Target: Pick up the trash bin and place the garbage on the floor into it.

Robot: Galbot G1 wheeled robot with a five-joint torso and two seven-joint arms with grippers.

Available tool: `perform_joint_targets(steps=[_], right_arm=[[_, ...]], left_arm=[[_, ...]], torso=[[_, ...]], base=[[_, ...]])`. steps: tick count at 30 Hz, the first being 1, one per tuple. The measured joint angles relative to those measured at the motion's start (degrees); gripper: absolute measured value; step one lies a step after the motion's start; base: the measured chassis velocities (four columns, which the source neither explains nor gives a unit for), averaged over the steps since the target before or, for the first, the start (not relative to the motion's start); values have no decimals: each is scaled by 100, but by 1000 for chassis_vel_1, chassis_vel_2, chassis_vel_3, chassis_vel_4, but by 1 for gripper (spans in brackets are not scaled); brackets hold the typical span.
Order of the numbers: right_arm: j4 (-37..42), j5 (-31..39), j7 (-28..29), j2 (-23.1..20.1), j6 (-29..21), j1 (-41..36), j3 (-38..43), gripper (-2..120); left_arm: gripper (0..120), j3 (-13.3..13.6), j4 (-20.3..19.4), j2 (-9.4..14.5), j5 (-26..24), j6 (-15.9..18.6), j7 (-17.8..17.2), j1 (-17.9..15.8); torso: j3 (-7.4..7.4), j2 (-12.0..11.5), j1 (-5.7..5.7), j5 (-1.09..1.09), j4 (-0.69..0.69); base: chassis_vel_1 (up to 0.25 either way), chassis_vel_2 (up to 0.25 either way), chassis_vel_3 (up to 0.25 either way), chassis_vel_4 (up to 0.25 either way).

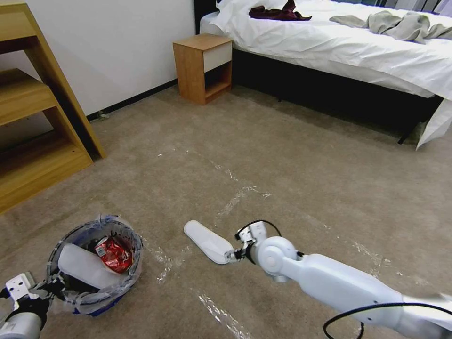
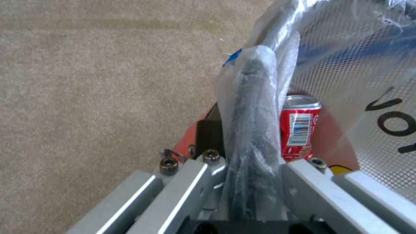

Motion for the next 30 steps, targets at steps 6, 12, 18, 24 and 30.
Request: perform_joint_targets(steps=[6, 12, 18, 24, 30], right_arm=[[-320, -699, -567, 258, -54, 555, -747, 100], [-697, -1417, -1064, 544, 75, 903, -1235, 100], [-1069, -1709, -1192, 920, 112, 985, -1540, 100], [-1692, -2081, -1426, 1386, 231, 1065, -1780, 100], [-2140, -2369, -1535, 1558, 393, 1010, -1805, 100]], left_arm=[[1, -41, 0, -77, -11, -46, 27, -7], [1, -119, 11, -86, -46, -84, 78, 10], [1, -187, 10, -96, -86, -89, 102, 48], [1, -200, 32, -125, -112, -99, 112, 23], [1, -185, 95, -130, -114, -108, 117, -13]], torso=[[0, 0, 0, 0, -1], [0, 0, 0, 0, -1], [0, 0, 0, 0, 0], [-1, 1, 0, 1, -1], [0, 1, 0, 1, 0]], base=[[0, 0, 0, 0], [0, 0, 0, 0], [0, 0, 0, 0], [0, 0, 0, 0], [0, 0, 0, 0]])
